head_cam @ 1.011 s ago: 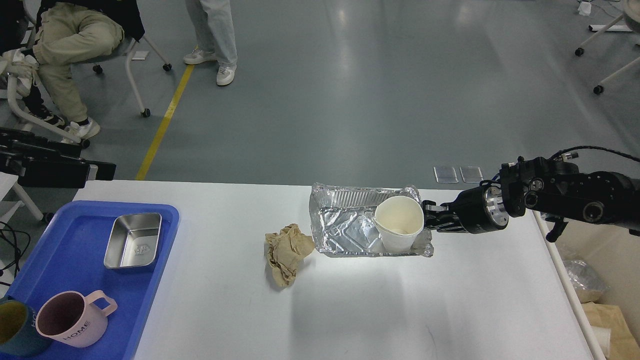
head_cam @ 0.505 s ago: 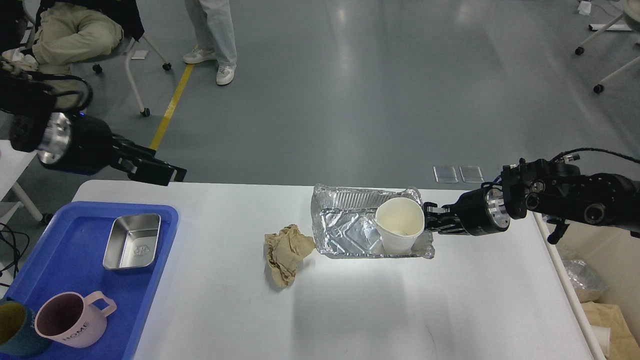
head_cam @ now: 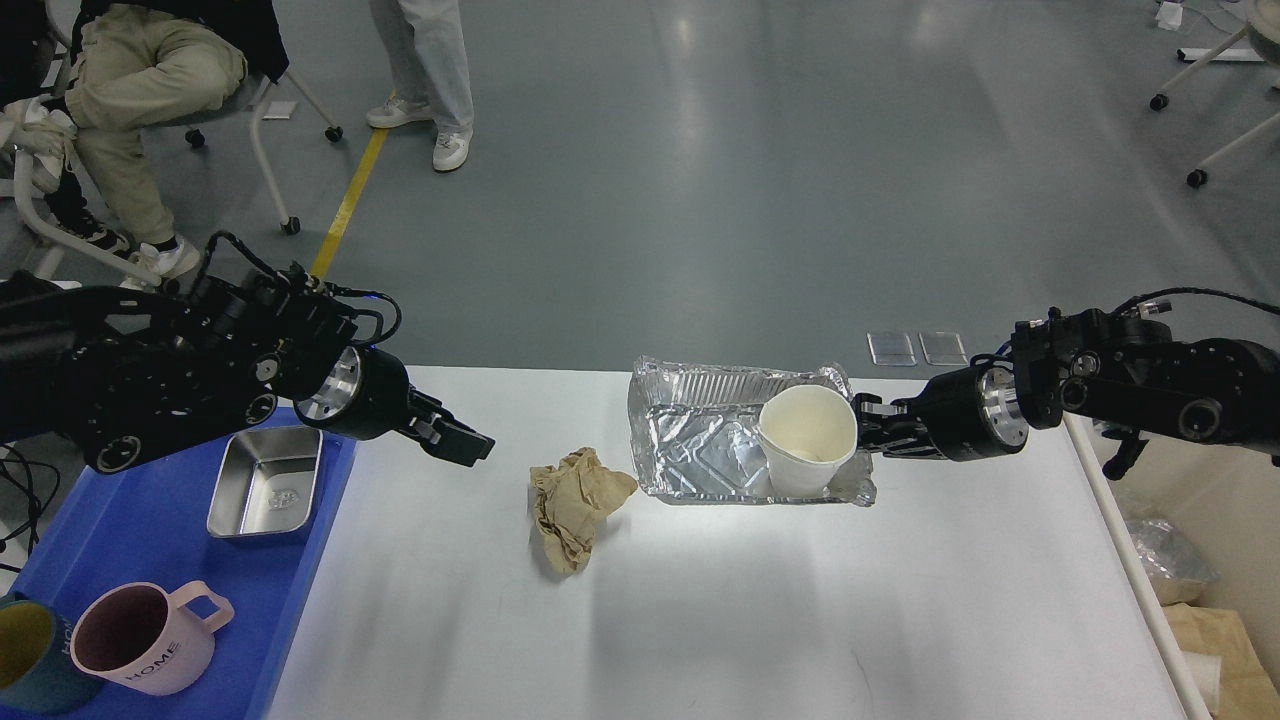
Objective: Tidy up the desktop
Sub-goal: 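Lower the left gripper onto the brown paper napkin and grasp it, then lift the brown napkin up with the left gripper, then drop the napkin into the foil container beside the cup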
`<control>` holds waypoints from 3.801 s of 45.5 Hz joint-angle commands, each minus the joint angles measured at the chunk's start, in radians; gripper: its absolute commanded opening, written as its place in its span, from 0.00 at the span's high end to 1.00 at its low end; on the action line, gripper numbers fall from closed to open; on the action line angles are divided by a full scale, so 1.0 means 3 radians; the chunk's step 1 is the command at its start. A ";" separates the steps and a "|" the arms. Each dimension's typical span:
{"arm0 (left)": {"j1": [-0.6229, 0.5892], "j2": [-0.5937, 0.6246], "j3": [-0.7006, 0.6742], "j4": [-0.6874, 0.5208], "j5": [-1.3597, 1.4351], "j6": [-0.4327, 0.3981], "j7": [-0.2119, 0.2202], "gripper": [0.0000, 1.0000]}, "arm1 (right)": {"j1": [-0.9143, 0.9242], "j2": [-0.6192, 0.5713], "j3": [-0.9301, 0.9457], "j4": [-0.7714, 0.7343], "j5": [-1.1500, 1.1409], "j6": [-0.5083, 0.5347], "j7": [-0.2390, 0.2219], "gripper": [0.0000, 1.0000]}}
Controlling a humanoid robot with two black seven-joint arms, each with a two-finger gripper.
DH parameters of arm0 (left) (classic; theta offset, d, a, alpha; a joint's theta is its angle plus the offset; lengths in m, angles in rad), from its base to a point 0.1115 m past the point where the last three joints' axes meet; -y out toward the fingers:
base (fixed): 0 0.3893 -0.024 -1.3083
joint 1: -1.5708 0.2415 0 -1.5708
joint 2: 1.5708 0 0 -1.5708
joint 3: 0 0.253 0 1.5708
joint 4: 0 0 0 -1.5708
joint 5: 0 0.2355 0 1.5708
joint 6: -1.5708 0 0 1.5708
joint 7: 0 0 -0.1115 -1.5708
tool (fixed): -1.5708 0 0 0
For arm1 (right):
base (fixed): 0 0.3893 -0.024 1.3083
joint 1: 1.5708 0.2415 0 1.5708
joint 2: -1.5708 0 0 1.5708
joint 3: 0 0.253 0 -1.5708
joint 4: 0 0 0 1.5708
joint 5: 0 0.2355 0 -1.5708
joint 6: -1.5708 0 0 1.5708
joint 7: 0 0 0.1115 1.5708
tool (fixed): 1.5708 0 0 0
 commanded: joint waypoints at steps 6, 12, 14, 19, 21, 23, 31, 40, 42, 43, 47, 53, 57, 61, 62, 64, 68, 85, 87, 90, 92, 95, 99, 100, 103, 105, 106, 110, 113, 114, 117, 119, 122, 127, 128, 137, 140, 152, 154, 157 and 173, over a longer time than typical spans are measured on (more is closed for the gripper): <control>0.0247 -0.0639 0.0009 0.0632 -0.0010 0.0171 0.0017 0.15 | 0.0025 -0.0009 0.0005 0.0000 0.0005 0.0008 0.0000 1.00; 0.0339 -0.0966 0.0024 0.0929 -0.0046 0.0191 0.0022 0.14 | 0.0030 -0.0049 0.0005 0.0000 0.0000 0.0018 0.0000 1.00; 0.0375 -0.1058 0.0035 0.0990 -0.0046 0.0191 0.0022 0.14 | 0.0035 -0.0055 0.0005 0.0000 0.0005 0.0023 0.0000 1.00; 0.0452 -0.1243 0.0050 0.1113 -0.0046 0.0191 0.0022 0.13 | 0.0061 -0.0075 0.0005 0.0005 0.0005 0.0023 0.0000 1.00; 0.0477 -0.1284 0.0055 0.1159 -0.0041 0.0191 0.0022 0.13 | 0.0061 -0.0075 0.0005 0.0005 0.0005 0.0023 0.0000 1.00; 0.0518 -0.1319 0.0055 0.1220 -0.0046 0.0191 0.0022 0.13 | 0.0061 -0.0080 0.0005 0.0005 0.0005 0.0023 0.0000 1.00; 0.0666 -0.1381 0.0055 0.1481 -0.0046 0.0191 0.0022 0.13 | 0.0061 -0.0116 0.0005 0.0005 0.0005 0.0023 0.0000 1.00; 0.0723 -0.1401 0.0055 0.1660 -0.0051 0.0319 0.0022 0.12 | 0.0056 -0.0121 0.0005 0.0005 0.0000 0.0023 0.0000 1.00; 0.0758 -0.1447 0.0055 0.1726 -0.0056 0.0395 0.0022 0.12 | 0.0056 -0.0121 0.0005 0.0005 0.0005 0.0023 0.0000 1.00; 0.0774 -0.1478 0.0055 0.1757 -0.0066 0.0431 0.0022 0.12 | 0.0056 -0.0121 0.0005 0.0005 0.0005 0.0018 0.0000 1.00; 0.0896 -0.1606 0.0050 0.1910 -0.0071 0.0534 0.0017 0.12 | 0.0061 -0.0121 0.0005 0.0005 0.0000 0.0018 0.0000 1.00; 0.0978 -0.1744 0.0050 0.2018 -0.0082 0.0585 0.0017 0.11 | 0.0061 -0.0126 0.0005 0.0010 0.0000 0.0018 0.0000 1.00; 0.0983 -0.1764 0.0045 0.2018 -0.0138 0.0595 0.0017 0.11 | 0.0061 -0.0126 0.0005 0.0010 0.0000 0.0023 0.0000 1.00; 0.0983 -0.1790 0.0050 0.2023 -0.0194 0.0615 0.0012 0.12 | 0.0061 -0.0126 0.0005 0.0010 0.0000 0.0023 0.0005 1.00; 0.0983 -0.1795 0.0050 0.2023 -0.0199 0.0631 0.0012 0.12 | 0.0061 -0.0126 0.0005 0.0010 0.0005 0.0023 0.0005 1.00; 0.0983 -0.1800 0.0050 0.2023 -0.0199 0.0667 0.0006 0.12 | 0.0061 -0.0126 0.0011 0.0010 0.0005 0.0023 0.0000 1.00; 0.1019 -0.1805 0.0055 0.2023 -0.0194 0.0728 -0.0009 0.12 | 0.0061 -0.0126 0.0011 0.0010 0.0005 0.0018 0.0005 1.00; 0.1076 -0.1810 0.0060 0.2008 -0.0189 0.0570 -0.0269 0.73 | 0.0061 -0.0198 0.0016 0.0031 0.0005 0.0018 0.0000 1.00; 0.1055 -0.1816 0.0060 0.1992 -0.0184 0.0412 -0.0382 0.86 | 0.0061 -0.0198 0.0016 0.0031 0.0005 0.0018 0.0005 1.00; 0.1035 -0.1816 0.0055 0.1992 -0.0174 0.0258 -0.0530 0.99 | 0.0061 -0.0198 0.0016 0.0031 0.0005 0.0013 0.0005 1.00; 0.1004 -0.1816 0.0055 0.1987 -0.0169 0.0247 -0.0571 0.99 | 0.0061 -0.0198 0.0016 0.0031 0.0005 0.0008 0.0000 1.00; 0.0953 -0.1816 0.0055 0.1982 -0.0174 0.0222 -0.0597 1.00 | 0.0061 -0.0198 0.0016 0.0031 0.0000 0.0003 0.0005 1.00; 0.0912 -0.1816 0.0055 0.1977 -0.0174 0.0212 -0.0602 1.00 | 0.0061 -0.0198 0.0021 0.0031 0.0005 -0.0002 0.0000 1.00; 0.0897 -0.1810 0.0055 0.1977 -0.0174 0.0207 -0.0602 1.00 | 0.0061 -0.0198 0.0021 0.0031 0.0005 -0.0002 0.0000 1.00; 0.0866 -0.1800 0.0060 0.1957 -0.0174 0.0186 -0.0607 1.00 | 0.0061 -0.0198 0.0026 0.0031 0.0005 -0.0002 0.0000 1.00; 0.0840 -0.1785 0.0060 0.1921 -0.0179 0.0166 -0.0607 1.00 | 0.0061 -0.0198 0.0026 0.0031 0.0005 -0.0002 0.0000 1.00; 0.0820 -0.1775 0.0060 0.1896 -0.0179 0.0155 -0.0607 1.00 | 0.0061 -0.0198 0.0031 0.0031 0.0005 -0.0002 0.0005 1.00; 0.0743 -0.1693 0.0060 0.1758 -0.0179 0.0104 -0.0602 1.00 | 0.0061 -0.0198 0.0026 0.0031 0.0010 -0.0002 0.0000 1.00; 0.0641 -0.1535 0.0055 0.1569 -0.0174 -0.0008 -0.0607 1.00 | 0.0061 -0.0203 0.0021 0.0031 0.0021 0.0003 0.0005 1.00; 0.0590 -0.1458 0.0055 0.1482 -0.0174 -0.0054 -0.0607 1.00 | 0.0061 -0.0203 0.0021 0.0031 0.0021 0.0003 0.0005 1.00; 0.0442 -0.1172 0.0060 0.1186 -0.0163 -0.0222 -0.0607 0.97 | 0.0061 -0.0203 0.0021 0.0031 0.0021 0.0003 0.0005 1.00; 0.0324 -0.0942 0.0060 0.0981 -0.0153 -0.0360 -0.0607 0.96 | 0.0061 -0.0203 0.0026 0.0021 0.0021 0.0003 0.0005 1.00; 0.0120 -0.0503 0.0045 0.0588 -0.0148 -0.0550 -0.0627 0.95 | 0.0056 -0.0203 0.0031 0.0016 0.0021 0.0003 0.0000 1.00; -0.0243 0.0223 0.0009 -0.0021 -0.0148 -0.0678 -0.0730 0.94 | 0.0056 -0.0183 0.0046 0.0005 0.0021 -0.0002 0.0005 1.00; -0.0325 0.0351 0.0009 -0.0128 -0.0148 -0.0688 -0.0745 0.94 | 0.0056 -0.0177 0.0046 0.0005 0.0021 -0.0007 0.0000 1.00; -0.0979 0.1272 -0.0037 -0.0809 -0.0158 -0.0887 -0.0771 0.94 | 0.0051 -0.0162 0.0052 0.0005 0.0021 -0.0007 0.0005 1.00; -0.1174 0.1482 -0.0078 -0.0963 -0.0184 -0.0969 -0.0771 0.94 | 0.0051 -0.0162 0.0062 0.0005 0.0021 -0.0007 0.0000 1.00; -0.1813 0.1457 -0.0170 -0.1009 -0.0761 -0.1092 -0.0817 0.93 | 0.0076 -0.0065 0.0067 0.0016 0.0021 -0.0007 0.0005 1.00; -0.1864 0.1299 -0.0175 -0.0968 -0.0828 -0.1077 -0.0812 0.93 | 0.0091 -0.0050 0.0067 0.0021 0.0021 -0.0002 0.0005 1.00; -0.1890 0.1120 -0.0190 -0.0866 -0.0879 -0.1072 -0.0817 0.93 | 0.0137 -0.0044 0.0052 0.0031 0.0021 -0.0002 0.0005 1.00; -0.1456 0.0159 -0.0241 -0.0288 -0.0920 -0.0995 -0.0786 0.93 | 0.0270 0.0002 0.0016 0.0041 0.0123 0.0023 0.0005 1.00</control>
